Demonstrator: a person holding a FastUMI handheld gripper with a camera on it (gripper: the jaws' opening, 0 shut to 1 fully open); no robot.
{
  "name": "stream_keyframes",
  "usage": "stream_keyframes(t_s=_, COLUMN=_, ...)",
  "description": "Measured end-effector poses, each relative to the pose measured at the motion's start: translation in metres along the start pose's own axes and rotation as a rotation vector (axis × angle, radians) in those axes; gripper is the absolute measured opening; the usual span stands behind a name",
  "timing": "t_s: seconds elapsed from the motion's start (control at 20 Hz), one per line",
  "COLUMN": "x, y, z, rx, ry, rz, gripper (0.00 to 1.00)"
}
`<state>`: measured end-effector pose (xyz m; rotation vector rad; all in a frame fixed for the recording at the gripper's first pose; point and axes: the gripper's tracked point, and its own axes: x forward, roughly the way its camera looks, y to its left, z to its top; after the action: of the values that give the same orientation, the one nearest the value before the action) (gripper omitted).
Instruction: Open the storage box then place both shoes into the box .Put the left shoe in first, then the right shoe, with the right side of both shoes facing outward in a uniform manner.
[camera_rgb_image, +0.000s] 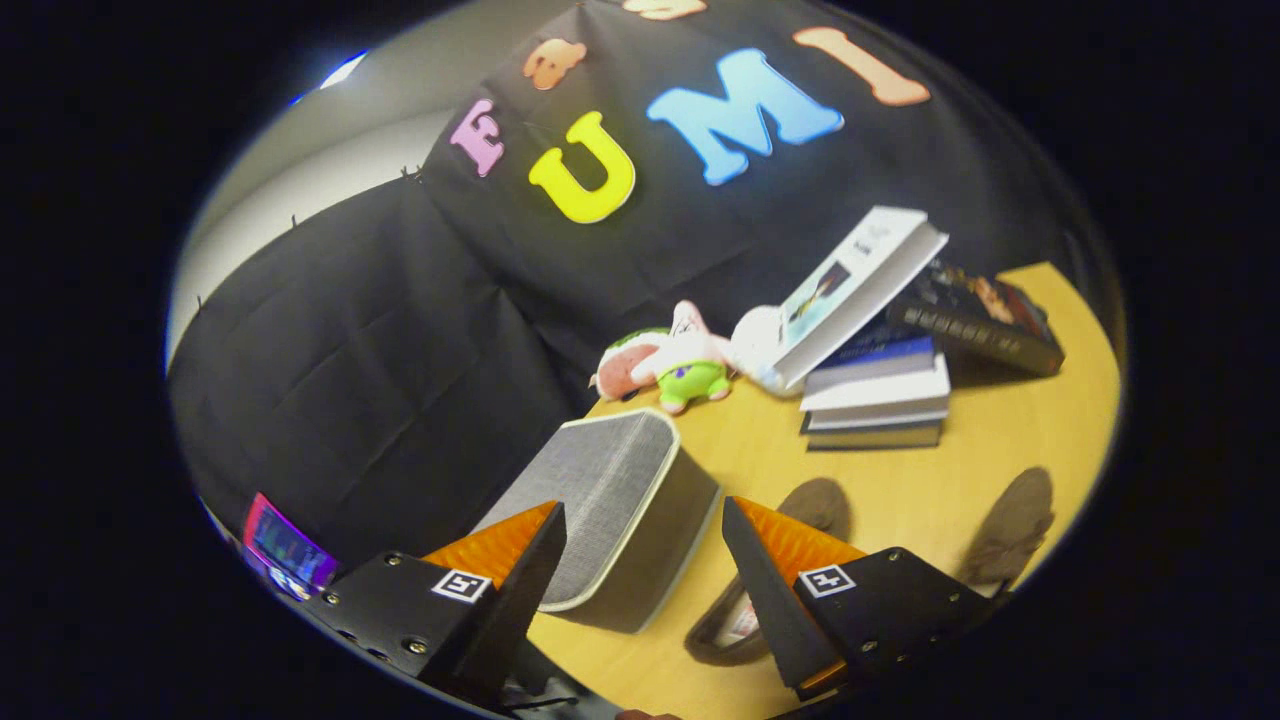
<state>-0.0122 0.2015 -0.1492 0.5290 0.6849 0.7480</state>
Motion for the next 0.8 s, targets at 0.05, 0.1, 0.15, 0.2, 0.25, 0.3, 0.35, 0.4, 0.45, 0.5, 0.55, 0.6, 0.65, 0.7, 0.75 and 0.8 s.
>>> stream_keyframes(t_s=0.05, x=0.003, y=0.002, z=-0.01, rx=0.059, ry=0.029, rz=0.034, gripper=0.96)
stream_keyframes(t_s=0.1, x=0.006, y=0.005, z=-0.016, rx=0.111, ry=0.054, rz=0.066, gripper=0.96)
stream_keyframes(t_s=0.15, x=0.009, y=0.004, z=-0.018, rx=0.156, ry=0.07, rz=0.088, gripper=0.96)
stream_keyframes(t_s=0.2, x=0.013, y=0.003, z=-0.02, rx=0.183, ry=0.08, rz=0.105, gripper=0.96)
stream_keyframes(t_s=0.25, x=0.018, y=0.001, z=-0.022, rx=0.197, ry=0.091, rz=0.123, gripper=0.96)
stream_keyframes(t_s=0.3, x=0.02, y=0.001, z=-0.024, rx=0.212, ry=0.101, rz=0.143, gripper=0.96)
stream_keyframes(t_s=0.35, x=0.024, y=0.0, z=-0.028, rx=0.233, ry=0.117, rz=0.16, gripper=0.96)
stream_keyframes(t_s=0.4, x=0.029, y=-0.001, z=-0.033, rx=0.249, ry=0.13, rz=0.171, gripper=0.96)
stream_keyframes(t_s=0.45, x=0.032, y=-0.001, z=-0.037, rx=0.26, ry=0.141, rz=0.178, gripper=0.96)
stream_keyframes(t_s=0.5, x=0.036, y=-0.001, z=-0.041, rx=0.27, ry=0.157, rz=0.189, gripper=0.96)
stream_keyframes(t_s=0.55, x=0.038, y=0.0, z=-0.043, rx=0.286, ry=0.172, rz=0.205, gripper=0.96)
stream_keyframes(t_s=0.6, x=0.042, y=0.001, z=-0.047, rx=0.305, ry=0.183, rz=0.233, gripper=0.96)
stream_keyframes(t_s=0.65, x=0.045, y=0.0, z=-0.05, rx=0.322, ry=0.194, rz=0.25, gripper=0.96)
stream_keyframes(t_s=0.7, x=0.051, y=0.001, z=-0.054, rx=0.351, ry=0.208, rz=0.27, gripper=0.96)
stream_keyframes(t_s=0.75, x=0.057, y=0.0, z=-0.056, rx=0.379, ry=0.218, rz=0.281, gripper=0.96)
stream_keyframes(t_s=0.8, x=0.062, y=-0.001, z=-0.057, rx=0.398, ry=0.225, rz=0.29, gripper=0.96)
